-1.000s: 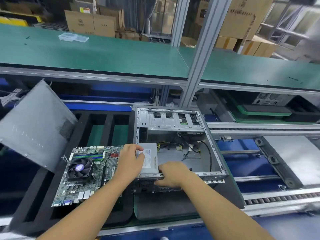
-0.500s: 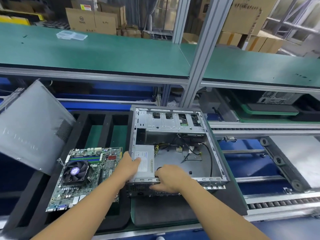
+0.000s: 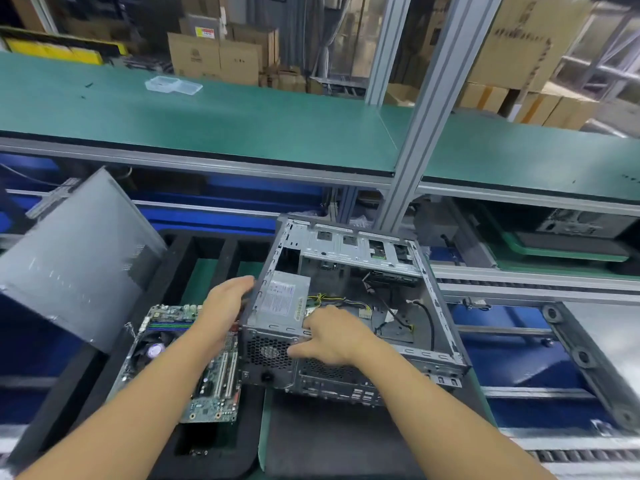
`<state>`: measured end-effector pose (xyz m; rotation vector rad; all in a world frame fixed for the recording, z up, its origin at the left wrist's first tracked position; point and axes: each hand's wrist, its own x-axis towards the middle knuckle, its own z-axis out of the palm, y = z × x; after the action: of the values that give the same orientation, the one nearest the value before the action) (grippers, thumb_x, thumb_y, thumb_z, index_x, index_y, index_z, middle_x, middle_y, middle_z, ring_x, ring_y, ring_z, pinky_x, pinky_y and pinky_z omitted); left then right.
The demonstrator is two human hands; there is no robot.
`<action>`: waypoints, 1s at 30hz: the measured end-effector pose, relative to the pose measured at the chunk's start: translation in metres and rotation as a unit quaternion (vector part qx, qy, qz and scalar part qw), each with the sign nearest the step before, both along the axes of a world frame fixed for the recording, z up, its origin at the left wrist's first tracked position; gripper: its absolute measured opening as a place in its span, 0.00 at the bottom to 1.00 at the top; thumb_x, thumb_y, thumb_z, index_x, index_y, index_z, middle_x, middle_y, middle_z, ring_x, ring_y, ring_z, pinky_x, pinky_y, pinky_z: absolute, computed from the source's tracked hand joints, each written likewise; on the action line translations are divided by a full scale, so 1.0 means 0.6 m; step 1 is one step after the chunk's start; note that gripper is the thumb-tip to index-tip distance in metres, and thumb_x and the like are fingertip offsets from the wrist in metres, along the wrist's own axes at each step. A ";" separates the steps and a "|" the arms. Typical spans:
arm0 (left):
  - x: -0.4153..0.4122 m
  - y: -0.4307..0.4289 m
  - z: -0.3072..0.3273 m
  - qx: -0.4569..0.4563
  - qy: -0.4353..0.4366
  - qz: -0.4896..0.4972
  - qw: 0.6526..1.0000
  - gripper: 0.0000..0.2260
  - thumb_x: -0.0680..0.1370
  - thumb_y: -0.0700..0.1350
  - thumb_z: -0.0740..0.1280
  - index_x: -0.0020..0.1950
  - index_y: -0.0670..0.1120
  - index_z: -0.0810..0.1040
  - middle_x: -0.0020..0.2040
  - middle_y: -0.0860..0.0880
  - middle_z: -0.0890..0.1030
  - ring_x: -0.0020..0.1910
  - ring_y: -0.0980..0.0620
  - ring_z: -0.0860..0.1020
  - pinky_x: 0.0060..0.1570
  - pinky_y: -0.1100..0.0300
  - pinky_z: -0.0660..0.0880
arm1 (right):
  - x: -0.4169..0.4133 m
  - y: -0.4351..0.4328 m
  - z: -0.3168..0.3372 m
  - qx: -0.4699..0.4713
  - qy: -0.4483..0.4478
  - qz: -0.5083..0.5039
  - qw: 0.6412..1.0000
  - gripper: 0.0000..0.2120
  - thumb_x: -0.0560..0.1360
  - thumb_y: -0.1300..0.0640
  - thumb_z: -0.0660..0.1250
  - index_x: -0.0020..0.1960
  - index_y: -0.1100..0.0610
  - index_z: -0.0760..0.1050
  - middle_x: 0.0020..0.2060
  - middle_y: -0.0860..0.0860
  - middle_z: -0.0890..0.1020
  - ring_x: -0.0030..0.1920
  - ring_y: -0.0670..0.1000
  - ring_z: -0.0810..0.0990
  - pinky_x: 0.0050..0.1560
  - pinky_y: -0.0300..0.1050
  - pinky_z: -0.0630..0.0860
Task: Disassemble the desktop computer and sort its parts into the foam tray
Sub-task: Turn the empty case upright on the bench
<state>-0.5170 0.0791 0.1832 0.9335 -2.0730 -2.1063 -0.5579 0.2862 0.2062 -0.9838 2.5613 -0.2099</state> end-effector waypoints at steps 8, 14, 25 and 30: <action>0.012 -0.031 -0.003 -0.129 -0.066 0.183 0.972 0.13 0.77 0.53 0.58 0.52 0.46 0.75 0.53 0.44 0.77 0.53 0.41 0.75 0.59 0.46 0.71 | -0.033 -0.034 0.077 -0.044 -0.067 -0.052 0.995 0.32 0.71 0.33 0.69 0.50 0.64 0.80 0.44 0.56 0.84 0.36 0.54 0.79 0.37 0.45 0.76; 0.068 -0.002 -0.042 0.246 -0.237 0.152 0.927 0.24 0.79 0.61 0.55 0.54 0.40 0.73 0.53 0.41 0.78 0.54 0.39 0.77 0.64 0.37 0.64 | -0.042 -0.072 0.090 -0.068 -0.083 -0.081 0.991 0.25 0.71 0.37 0.71 0.34 0.57 0.70 0.29 0.51 0.70 0.28 0.51 0.66 0.29 0.44 0.62; 0.029 0.061 -0.007 0.443 -0.001 0.196 0.875 0.30 0.75 0.69 0.58 0.62 0.47 0.79 0.53 0.38 0.84 0.51 0.35 0.83 0.46 0.34 0.78 | -0.085 -0.078 0.131 -0.116 -0.110 -0.110 0.981 0.21 0.70 0.36 0.72 0.35 0.52 0.72 0.36 0.48 0.78 0.30 0.46 0.71 0.34 0.43 0.69; -0.033 0.054 0.076 0.352 0.065 0.180 0.916 0.23 0.75 0.66 0.60 0.54 0.50 0.84 0.49 0.45 0.86 0.43 0.41 0.86 0.40 0.46 0.81 | -0.120 -0.050 0.184 -0.239 -0.122 -0.168 0.948 0.35 0.70 0.36 0.73 0.64 0.63 0.76 0.72 0.54 0.72 0.63 0.54 0.78 0.57 0.42 0.69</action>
<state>-0.5365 0.1114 0.2285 1.0755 -0.9511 -2.6160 -0.6297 0.2560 0.3168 -0.6047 2.4710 -1.0204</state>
